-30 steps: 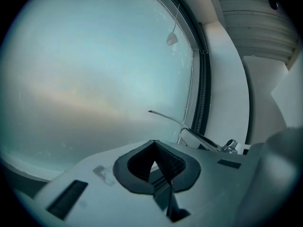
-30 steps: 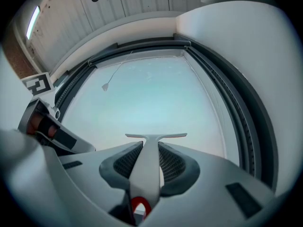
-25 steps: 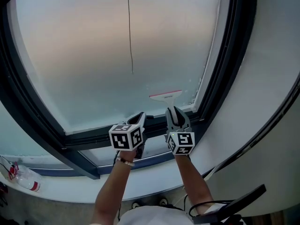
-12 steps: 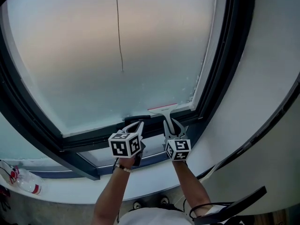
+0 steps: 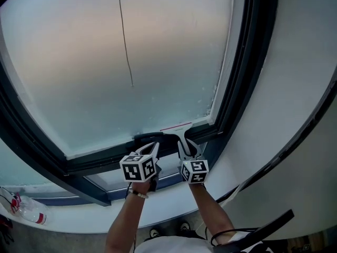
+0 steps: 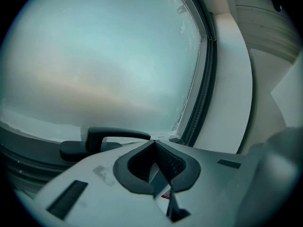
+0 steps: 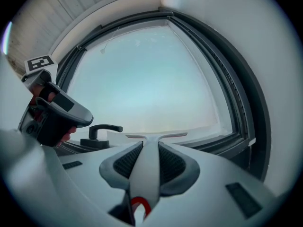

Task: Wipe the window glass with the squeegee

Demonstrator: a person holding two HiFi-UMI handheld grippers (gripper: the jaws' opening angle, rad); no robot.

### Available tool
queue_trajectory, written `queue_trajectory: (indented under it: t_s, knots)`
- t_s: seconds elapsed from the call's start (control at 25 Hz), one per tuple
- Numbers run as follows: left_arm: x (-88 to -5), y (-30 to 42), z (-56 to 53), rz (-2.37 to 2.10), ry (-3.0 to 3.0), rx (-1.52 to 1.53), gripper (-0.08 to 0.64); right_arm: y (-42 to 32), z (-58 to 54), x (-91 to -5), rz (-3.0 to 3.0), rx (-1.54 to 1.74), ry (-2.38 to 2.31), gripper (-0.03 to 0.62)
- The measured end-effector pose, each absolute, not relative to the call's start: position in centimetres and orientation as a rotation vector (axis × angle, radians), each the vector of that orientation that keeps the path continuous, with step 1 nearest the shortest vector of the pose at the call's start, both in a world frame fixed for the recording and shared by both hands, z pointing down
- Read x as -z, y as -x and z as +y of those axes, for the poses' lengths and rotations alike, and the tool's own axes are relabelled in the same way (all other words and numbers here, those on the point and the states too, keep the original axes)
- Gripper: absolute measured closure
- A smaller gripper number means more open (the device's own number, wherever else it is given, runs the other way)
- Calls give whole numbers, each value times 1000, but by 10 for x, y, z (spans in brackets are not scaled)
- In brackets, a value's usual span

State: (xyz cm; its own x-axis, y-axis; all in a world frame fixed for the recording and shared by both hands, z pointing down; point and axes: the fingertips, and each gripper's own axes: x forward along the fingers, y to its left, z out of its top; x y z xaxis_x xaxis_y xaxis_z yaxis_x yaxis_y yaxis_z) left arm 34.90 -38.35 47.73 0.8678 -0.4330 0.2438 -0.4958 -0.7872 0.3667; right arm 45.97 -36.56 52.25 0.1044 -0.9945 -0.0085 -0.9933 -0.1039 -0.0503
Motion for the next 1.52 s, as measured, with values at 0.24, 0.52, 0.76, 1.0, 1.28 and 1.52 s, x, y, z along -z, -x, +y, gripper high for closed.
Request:
queue_trajectory:
  t_s: [0.24,0.52,0.76,1.0,1.28,1.52]
  knots:
    - [-468,-364,-379,-650,-2647,-211,560,-465,-362,-504,2068,4,2300,508]
    - [-391,-393,-369,-573,-2784,-121,560,-488,-350,-370,2015,-322,2252,508]
    - [-295,-424,-364,-539,-2914,-6,560,-511,-342,-244,1947,-508,2223,508]
    - [-220,-447,-359,-513,-3020,73,560,-536,-333,-142,1866,-628,2166,508]
    - [-141,-459,-364,-528,-3084,205,560,-547,-331,-33,1839,-759,2058,508]
    - [-93,-471,-373,-572,-3145,282,560,-550,-339,25,1809,-838,2021,508]
